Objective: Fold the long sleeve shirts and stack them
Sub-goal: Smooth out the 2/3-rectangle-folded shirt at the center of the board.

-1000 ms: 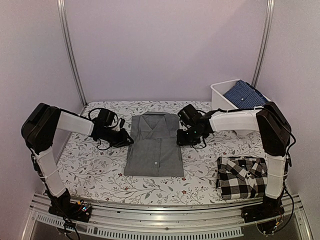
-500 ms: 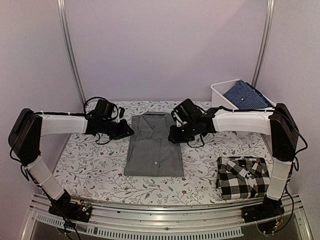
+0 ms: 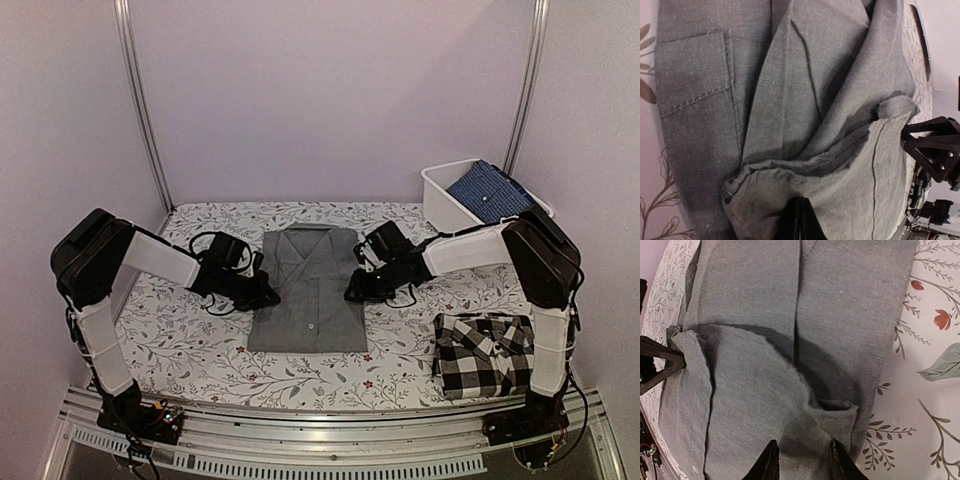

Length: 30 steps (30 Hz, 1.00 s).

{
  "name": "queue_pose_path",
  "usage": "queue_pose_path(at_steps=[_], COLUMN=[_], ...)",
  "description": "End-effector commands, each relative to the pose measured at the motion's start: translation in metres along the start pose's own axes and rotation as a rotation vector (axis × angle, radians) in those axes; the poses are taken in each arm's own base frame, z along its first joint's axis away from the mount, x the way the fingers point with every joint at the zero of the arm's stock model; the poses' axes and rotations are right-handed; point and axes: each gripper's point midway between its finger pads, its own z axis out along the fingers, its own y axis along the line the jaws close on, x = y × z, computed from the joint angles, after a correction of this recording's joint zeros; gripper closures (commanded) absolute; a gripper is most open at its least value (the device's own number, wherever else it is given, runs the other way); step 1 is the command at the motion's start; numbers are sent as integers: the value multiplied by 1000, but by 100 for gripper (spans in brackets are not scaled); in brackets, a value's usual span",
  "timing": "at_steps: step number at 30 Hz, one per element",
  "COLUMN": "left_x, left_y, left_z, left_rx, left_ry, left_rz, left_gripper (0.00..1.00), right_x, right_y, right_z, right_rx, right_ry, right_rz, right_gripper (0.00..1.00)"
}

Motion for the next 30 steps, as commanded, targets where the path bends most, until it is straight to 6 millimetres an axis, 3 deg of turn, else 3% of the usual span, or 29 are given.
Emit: queue_pose_path(at_steps=[1, 5, 9, 15, 19, 25, 30], left_x=[17, 11, -5, -22, -14, -2, 11], left_y=[41, 36, 17, -9, -6, -10, -30], left_z=[-5, -9, -20, -41, -45, -59, -68], left_rx=[-98, -94, -67, -22, -26, 4, 114], left_ry=[9, 3, -31, -87, -57, -54, -41], left_rz=[-73, -50, -6, 33, 20, 25, 48], left_gripper=[98, 95, 91, 86, 86, 85, 84], right_x=[7, 8, 1, -31, -40, -24, 1], right_y=[-6, -3, -6, 21, 40, 61, 67], right_z=[10, 9, -8, -50, -49, -35, -31], right_rx=[-70, -86, -29, -29, -81, -129, -175], right_ry=[10, 24, 3, -101, -98, -46, -3], right_rz=[16, 2, -3, -37, -65, -86, -77], right_gripper=[67, 67, 67, 67, 71, 73, 74])
